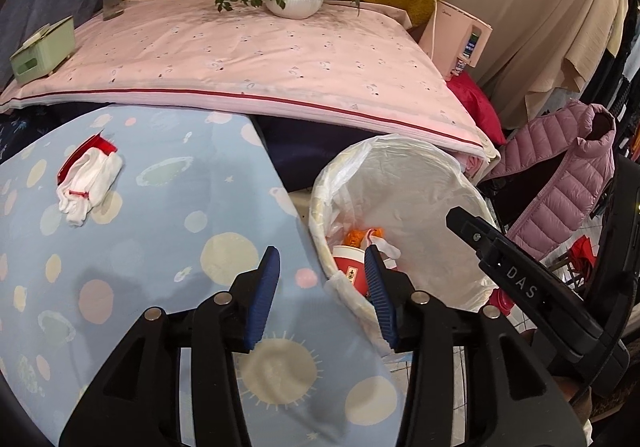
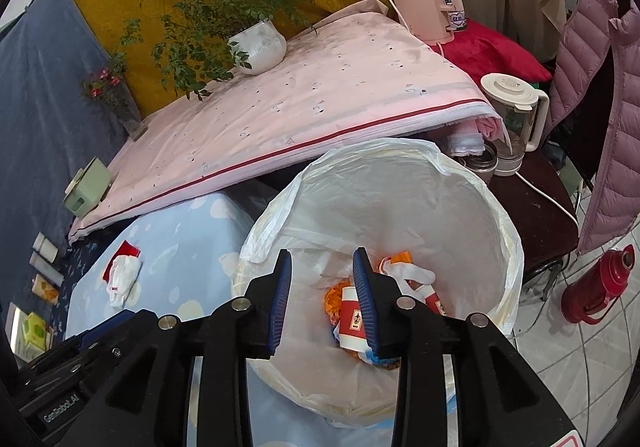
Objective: Collect trash
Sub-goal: 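Open both grippers over the bin to drop cup and tape measure, then move both open grippers toward the white glove with red trim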
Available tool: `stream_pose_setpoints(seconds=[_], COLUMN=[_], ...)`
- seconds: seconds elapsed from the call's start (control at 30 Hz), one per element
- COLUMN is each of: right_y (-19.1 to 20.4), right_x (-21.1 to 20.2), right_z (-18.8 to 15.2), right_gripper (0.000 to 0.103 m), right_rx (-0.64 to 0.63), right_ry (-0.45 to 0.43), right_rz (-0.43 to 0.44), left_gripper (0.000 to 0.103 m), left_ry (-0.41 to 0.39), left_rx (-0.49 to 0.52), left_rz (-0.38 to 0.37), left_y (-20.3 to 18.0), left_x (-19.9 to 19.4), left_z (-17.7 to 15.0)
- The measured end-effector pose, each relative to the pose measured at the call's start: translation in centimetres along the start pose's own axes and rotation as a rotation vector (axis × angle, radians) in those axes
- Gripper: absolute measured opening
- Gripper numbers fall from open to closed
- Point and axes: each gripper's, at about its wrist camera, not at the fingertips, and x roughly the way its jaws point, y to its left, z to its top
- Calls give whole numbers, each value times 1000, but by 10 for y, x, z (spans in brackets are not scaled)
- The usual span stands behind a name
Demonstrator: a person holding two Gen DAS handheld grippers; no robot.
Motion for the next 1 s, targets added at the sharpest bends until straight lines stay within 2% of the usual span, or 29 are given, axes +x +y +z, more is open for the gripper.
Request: stream_pose_setpoints(seconds=[0.37,0.6,0.83,1.0], right_y=[35,64,96,122], right_x=[-2,-1,4,8], right_z=[-10,-19,-29,-40], right_gripper=[44,45,47,50], right_rx=[-61,-115,-173,-233], right_ry=[12,26,45,54], right_rz=[18,37,57,56], left_gripper=[42,42,43,43], left_ry=[-17,-23,-28,-43], left_rx=[-60,-113,-176,-211], left_rz=[42,76,140,211], left_y=[32,60,96,122], left_x=[-14,-24,-37,-48], left_z=[-9,-16,-26,-31])
